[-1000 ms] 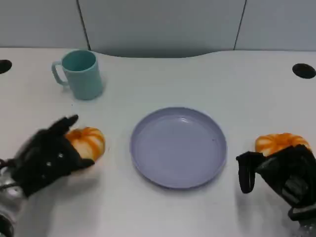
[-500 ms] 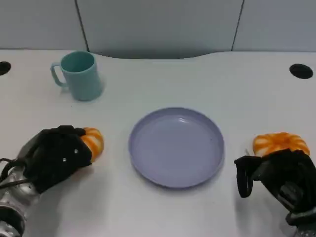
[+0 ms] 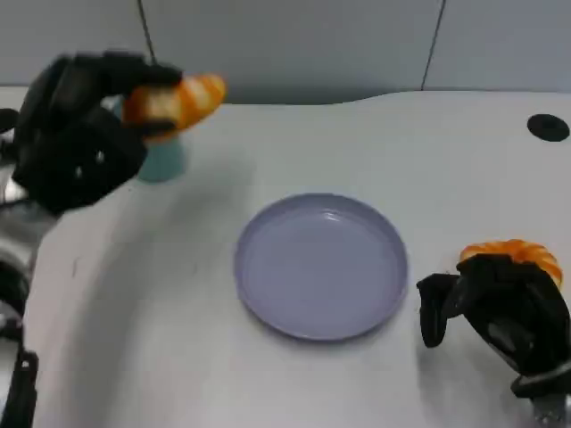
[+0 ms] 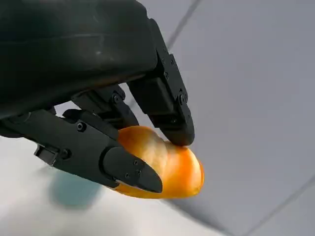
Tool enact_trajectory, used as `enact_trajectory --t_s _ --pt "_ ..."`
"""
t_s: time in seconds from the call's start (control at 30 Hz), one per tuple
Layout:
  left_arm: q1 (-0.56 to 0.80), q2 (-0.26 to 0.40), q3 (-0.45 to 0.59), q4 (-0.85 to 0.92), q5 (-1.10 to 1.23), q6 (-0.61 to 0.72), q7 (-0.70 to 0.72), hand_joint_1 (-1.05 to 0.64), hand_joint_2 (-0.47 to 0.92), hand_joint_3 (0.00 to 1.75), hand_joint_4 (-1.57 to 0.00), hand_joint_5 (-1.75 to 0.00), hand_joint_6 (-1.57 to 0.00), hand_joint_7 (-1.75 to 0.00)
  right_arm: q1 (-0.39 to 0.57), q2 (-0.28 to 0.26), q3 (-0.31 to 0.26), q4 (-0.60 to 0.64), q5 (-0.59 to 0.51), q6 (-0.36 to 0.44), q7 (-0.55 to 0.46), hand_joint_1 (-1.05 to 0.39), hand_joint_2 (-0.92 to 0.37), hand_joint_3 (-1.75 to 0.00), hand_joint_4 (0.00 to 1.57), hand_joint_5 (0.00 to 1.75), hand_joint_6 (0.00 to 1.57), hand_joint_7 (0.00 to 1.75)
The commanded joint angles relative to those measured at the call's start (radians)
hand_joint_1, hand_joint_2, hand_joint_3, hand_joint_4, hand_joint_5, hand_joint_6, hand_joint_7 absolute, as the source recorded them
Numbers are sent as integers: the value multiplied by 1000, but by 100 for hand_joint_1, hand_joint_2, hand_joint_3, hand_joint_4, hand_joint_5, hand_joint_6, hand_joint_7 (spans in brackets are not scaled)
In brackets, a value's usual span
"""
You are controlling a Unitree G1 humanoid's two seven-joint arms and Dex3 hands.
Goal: Grasp the bread from the table and place it into the plate.
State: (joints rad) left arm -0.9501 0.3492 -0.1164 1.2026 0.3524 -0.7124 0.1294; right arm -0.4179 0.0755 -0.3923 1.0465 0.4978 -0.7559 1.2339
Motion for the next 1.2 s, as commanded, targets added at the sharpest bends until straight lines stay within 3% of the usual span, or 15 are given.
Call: enact_trajectory --t_s 0.03,0.13,0.2,0.27,0.4,0.5,0.77,0.9,1.07,1.13,1.2 --pt "9 -9 -8 11 -5 -12 -20 -16 81 0 -118 -35 -119 -10 -8 -7 0 8 3 -16 -19 -44 -92 -12 98 155 99 99" --pt "5 -13 -16 8 4 -17 -17 -18 81 0 -118 -35 -119 -9 -8 -12 9 7 -6 -20 -23 -45 -92 -13 98 153 99 97" --pt "45 -105 -92 -7 42 -36 -89 -20 81 0 -116 -39 -120 -8 -7 -6 22 -11 -8 -9 -19 -46 -92 -12 98 150 99 92" --pt "75 -150 -133 -7 48 -53 -149 -20 80 0 -114 -44 -120 -7 3 5 29 -28 -4 -3 -30 -46 -92 -12 97 148 99 89" --pt "115 -163 -146 2 18 -42 -291 -22 80 0 -95 -41 -110 -1 39 39 39 -75 -4 -3 -88 -43 -92 -5 100 145 105 81" --pt "143 -161 -148 -8 15 -41 -346 -28 80 0 -78 -32 -97 0 60 53 60 -109 -22 -7 -140 -44 -92 -6 102 147 104 91" --pt "172 -173 -146 -15 -10 -45 -383 -29 82 0 -72 -29 -94 0 88 54 106 -151 -38 41 -206 -49 -91 -2 101 155 109 91" --pt "175 -165 -153 -23 2 -48 -370 -35 81 0 -63 -26 -93 0 109 44 136 -188 -86 8 -258 -53 -92 -7 99 158 106 103" --pt "176 -154 -149 -44 -5 -17 -385 -62 84 1 -30 -23 -61 0 101 42 136 -177 -52 20 -226 -50 -92 -6 99 156 104 101" --pt "176 -147 -150 -56 -7 -16 -395 -78 90 3 -10 -23 -39 0 102 39 140 -179 -60 20 -235 -49 -92 -5 99 158 105 101" --pt "174 -140 -149 -68 -6 -13 -401 -88 92 12 -3 -12 -24 -1 104 37 141 -179 -69 14 -250 -52 -92 -5 99 159 105 101"
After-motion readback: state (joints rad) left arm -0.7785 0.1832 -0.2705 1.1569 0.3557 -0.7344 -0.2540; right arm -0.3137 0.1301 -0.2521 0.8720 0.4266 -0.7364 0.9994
